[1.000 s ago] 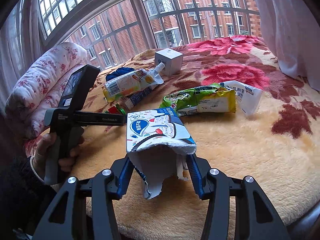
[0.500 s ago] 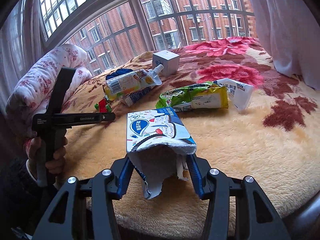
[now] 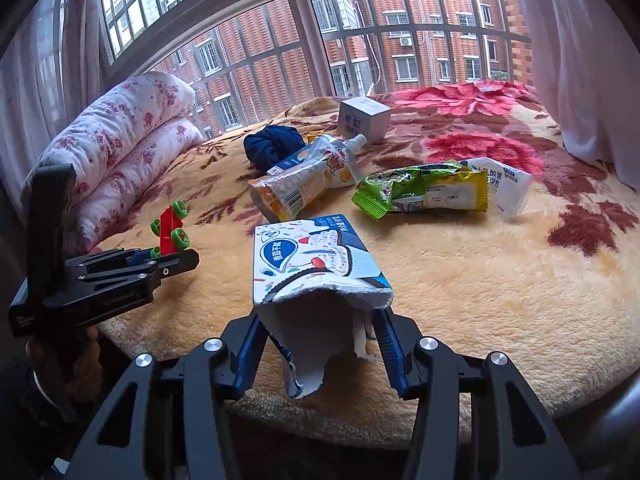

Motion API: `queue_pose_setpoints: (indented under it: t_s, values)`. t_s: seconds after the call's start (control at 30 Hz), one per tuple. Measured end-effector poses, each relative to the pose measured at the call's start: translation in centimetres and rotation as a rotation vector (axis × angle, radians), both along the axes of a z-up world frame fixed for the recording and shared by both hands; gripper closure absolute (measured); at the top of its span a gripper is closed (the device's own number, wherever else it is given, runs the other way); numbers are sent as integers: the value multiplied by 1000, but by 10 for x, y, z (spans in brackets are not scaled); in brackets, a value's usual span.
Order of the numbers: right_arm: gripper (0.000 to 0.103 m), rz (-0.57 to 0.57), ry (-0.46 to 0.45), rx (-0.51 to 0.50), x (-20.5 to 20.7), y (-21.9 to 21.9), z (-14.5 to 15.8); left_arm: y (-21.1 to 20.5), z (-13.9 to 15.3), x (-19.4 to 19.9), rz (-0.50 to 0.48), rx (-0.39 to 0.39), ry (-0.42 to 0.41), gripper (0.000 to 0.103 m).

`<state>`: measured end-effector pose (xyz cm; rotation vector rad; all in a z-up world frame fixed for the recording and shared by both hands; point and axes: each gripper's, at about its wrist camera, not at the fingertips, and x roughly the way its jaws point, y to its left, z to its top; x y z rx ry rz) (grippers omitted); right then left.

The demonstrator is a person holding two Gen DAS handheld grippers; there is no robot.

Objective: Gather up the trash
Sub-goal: 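Carry the toy car and carton to the orange bucket and open both tools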

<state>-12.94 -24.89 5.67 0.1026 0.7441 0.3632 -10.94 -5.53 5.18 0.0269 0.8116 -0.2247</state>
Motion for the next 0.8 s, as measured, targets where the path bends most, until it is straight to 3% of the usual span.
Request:
queue_pose_setpoints:
  t_s: [0.53,0.8]
  values:
    - [53,55,-20,-68,-60,25,6,18,-2,-94,-41,1,-20,72]
    - [53,125,10,-120,-108,31,0,19,-19,-138,-99,40,31,72]
